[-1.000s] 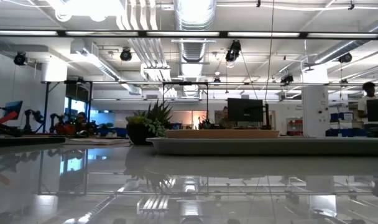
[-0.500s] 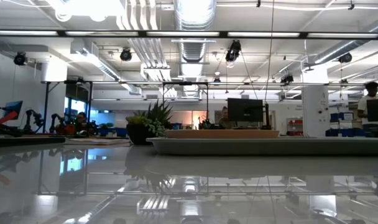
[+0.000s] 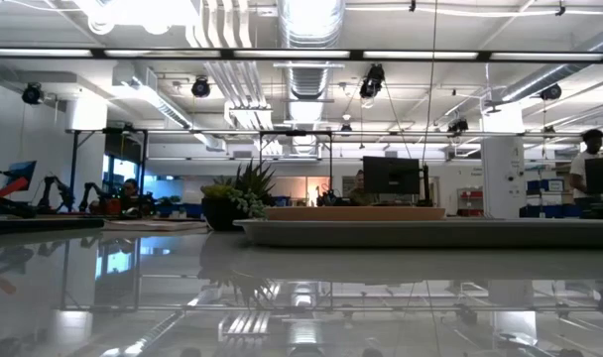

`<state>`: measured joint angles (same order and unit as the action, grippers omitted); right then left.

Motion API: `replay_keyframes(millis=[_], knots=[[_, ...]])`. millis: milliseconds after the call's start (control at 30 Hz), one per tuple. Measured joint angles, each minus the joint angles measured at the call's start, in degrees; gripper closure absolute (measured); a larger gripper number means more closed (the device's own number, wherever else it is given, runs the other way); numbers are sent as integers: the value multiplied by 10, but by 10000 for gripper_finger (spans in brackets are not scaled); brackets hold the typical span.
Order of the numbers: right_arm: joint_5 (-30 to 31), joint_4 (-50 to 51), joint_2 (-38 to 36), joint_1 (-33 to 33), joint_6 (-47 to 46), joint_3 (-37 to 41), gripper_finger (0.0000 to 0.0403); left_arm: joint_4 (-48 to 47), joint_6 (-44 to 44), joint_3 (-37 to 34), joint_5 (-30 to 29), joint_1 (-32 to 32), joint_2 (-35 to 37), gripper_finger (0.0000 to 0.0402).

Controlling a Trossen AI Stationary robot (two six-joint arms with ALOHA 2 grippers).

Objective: Pick and place plate/cup/fork/spoon on tray
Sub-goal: Put the black cup on top of the gray tray

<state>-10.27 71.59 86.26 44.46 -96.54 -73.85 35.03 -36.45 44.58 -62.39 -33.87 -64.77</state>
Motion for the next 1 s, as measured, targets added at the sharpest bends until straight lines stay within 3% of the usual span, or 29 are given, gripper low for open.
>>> replay_keyframes(millis=[167, 433, 733, 1000], knots=[[70, 0, 0, -53, 93, -25, 394, 0, 0, 0, 0, 0, 0, 233], [93, 14, 0, -176, 305, -50, 394, 0, 0, 0, 0, 0, 0, 233], [226, 107, 0, -317, 538, -103, 394, 0, 0, 0, 0, 0, 0, 233], [243, 114, 0, -459, 731, -98, 394, 0, 0, 0, 0, 0, 0, 233]])
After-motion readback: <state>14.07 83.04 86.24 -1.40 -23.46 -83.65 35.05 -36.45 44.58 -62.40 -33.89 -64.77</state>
